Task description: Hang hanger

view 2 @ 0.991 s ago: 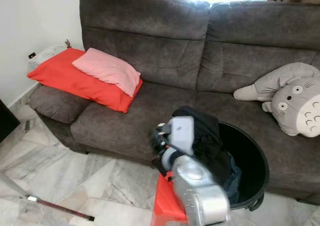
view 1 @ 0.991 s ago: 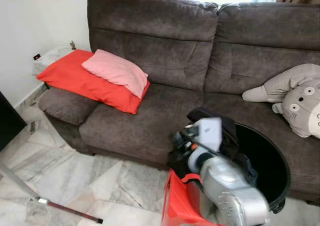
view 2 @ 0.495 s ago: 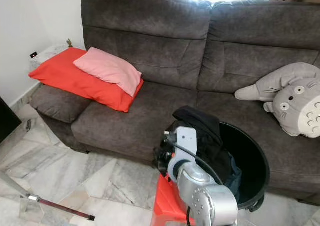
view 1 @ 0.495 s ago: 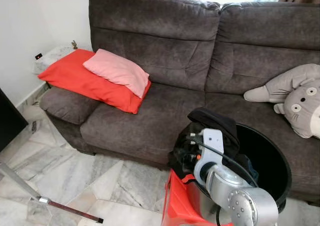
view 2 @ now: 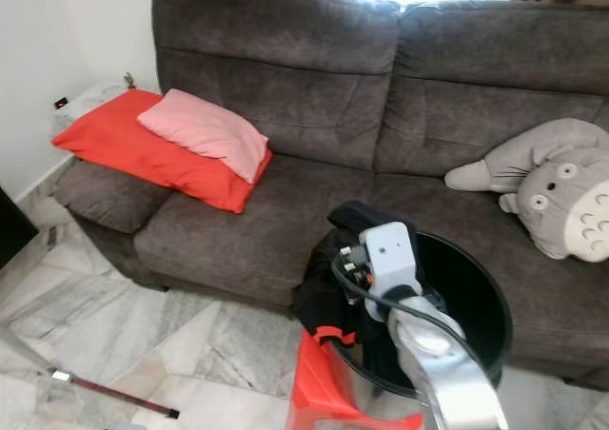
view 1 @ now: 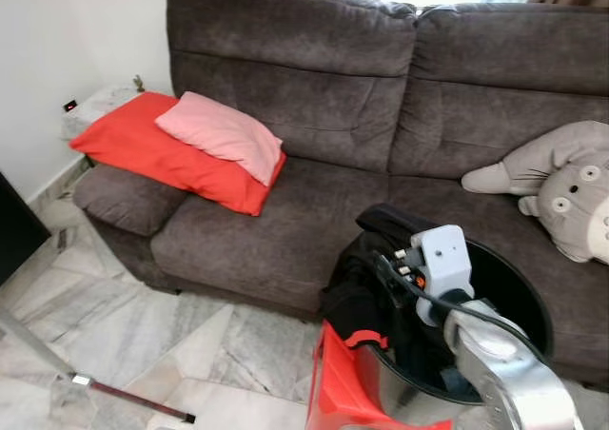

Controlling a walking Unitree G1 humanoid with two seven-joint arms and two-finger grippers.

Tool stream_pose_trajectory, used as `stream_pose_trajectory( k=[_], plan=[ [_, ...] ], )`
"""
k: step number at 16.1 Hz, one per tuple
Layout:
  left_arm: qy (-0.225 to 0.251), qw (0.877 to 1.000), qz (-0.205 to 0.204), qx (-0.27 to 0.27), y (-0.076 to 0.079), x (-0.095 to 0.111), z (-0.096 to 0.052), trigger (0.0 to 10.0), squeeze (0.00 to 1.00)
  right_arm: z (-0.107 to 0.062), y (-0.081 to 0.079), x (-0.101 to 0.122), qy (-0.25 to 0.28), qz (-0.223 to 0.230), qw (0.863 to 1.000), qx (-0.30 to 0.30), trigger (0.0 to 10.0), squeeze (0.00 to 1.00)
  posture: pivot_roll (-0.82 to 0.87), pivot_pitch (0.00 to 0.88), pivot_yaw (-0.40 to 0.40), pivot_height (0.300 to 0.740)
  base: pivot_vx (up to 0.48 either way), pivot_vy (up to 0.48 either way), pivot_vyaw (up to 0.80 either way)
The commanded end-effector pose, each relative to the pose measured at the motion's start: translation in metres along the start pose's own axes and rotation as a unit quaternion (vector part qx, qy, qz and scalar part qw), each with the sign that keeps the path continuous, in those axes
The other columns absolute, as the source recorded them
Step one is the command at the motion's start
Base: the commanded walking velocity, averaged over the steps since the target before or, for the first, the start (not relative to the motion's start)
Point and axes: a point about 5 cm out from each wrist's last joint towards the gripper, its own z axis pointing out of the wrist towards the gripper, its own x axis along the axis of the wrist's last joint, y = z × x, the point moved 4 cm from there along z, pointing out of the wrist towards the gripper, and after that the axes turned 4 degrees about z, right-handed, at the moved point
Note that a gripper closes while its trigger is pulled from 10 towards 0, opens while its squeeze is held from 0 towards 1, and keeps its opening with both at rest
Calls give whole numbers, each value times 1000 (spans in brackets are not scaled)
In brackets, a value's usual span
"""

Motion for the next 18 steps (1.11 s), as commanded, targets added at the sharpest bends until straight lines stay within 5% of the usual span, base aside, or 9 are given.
stream_pose_trajectory(
  k=[1, 3, 4, 6, 10, 11, 16, 18],
  plan=[
    [-14, 1000, 0, 4, -4, -9, -2, 10000, 0, 1, 13, -12, 2, -19, 1000, -1, 10000, 0, -131, 95, 29, 740, 0, 0, 0],
    [-15, 1000, 0, 5, -5, -10, -2, 10000, 0, 2, 29, -22, -4, -79, 997, -4, 10000, 0, -125, 94, 32, 740, 0, 0, 0],
    [-15, 1000, 0, 5, -5, -11, -2, 10000, 0, 3, 41, -30, -23, -164, 986, -14, 10000, 0, -125, 97, 36, 740, 0, 0, 0],
    [-17, 1000, 2, 4, -4, -11, -2, 10000, 0, 5, 42, -39, -23, -258, 966, 18, 10000, 0, -125, 99, 42, 740, 0, 0, 0],
    [-17, 1000, 1, 4, -1, -11, -2, 10000, 0, 10, 35, -30, 49, -263, 961, 74, 10000, 0, -115, 101, 43, 740, 0, 0, 0],
    [-17, 1000, 2, 4, -1, -11, -2, 10000, 0, 12, 35, -30, 64, -305, 947, 77, 10000, 0, -109, 101, 44, 740, 0, 0, 0],
    [-20, 1000, 1, 8, -7, -14, -3, 10000, 0, 21, 38, -42, 53, -324, 939, 99, 10000, 0, -101, 102, 47, 740, 0, 0, 0],
    [-21, 1000, 1, 11, -11, -16, -4, 10000, 0, 24, 29, -45, 49, -317, 935, 152, 10000, 0, -94, 101, 46, 740, 0, 0, 0]
  ],
)
